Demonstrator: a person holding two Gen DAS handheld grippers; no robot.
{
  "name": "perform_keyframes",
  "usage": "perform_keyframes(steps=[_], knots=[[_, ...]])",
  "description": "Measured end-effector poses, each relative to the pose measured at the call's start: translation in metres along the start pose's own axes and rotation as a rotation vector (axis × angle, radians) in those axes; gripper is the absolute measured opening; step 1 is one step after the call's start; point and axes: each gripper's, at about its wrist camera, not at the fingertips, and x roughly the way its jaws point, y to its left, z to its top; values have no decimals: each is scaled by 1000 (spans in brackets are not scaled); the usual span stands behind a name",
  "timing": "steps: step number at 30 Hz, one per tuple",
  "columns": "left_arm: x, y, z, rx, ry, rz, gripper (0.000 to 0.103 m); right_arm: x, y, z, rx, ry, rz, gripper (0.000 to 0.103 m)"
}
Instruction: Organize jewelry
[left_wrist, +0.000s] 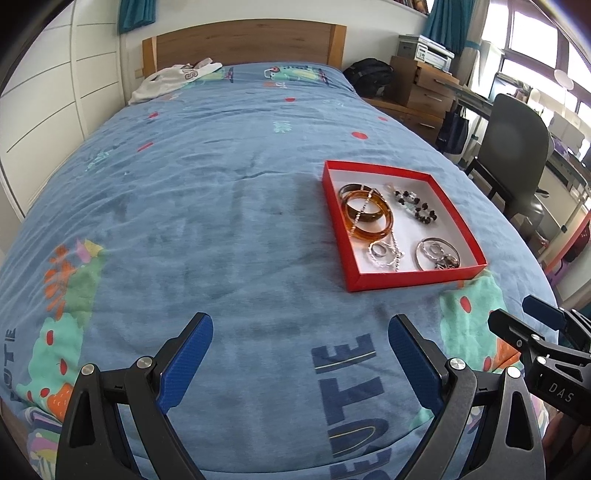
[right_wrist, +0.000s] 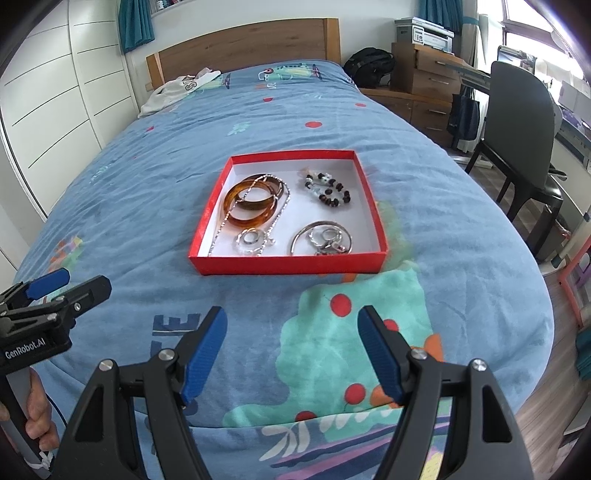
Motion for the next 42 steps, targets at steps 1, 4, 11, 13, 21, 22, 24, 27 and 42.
perform_keyframes(steps=[1, 4, 11, 13, 21, 22, 24, 27, 42], knots=[[1, -2, 1, 2, 1, 0, 95, 0, -1, 0, -1, -1, -1, 72], [5, -6, 2, 4, 4, -1, 95, 2, -7, 1, -6, -3, -6, 72], [12, -10, 3, 8, 18, 10, 95, 6, -27, -1, 10, 5, -19, 72], [14, -10, 2, 10, 22, 16, 95, 7, -37, -1, 20, 7, -27, 72], [16, -14, 0, 17, 35, 21, 97, 4, -56, -2, 36, 13, -29, 72], [16, -14, 0, 17, 35, 22, 97, 3, -56, -2, 31, 13, -29, 72], [16, -15, 0, 17, 35, 21, 98, 3, -54, -2, 22, 14, -28, 72], [16, -18, 0, 21, 35, 20, 98, 2, -52, -2, 12, 12, -26, 72], [16, -19, -2, 30, 32, 34, 98, 2, -46, 0, 1, 10, -19, 72]])
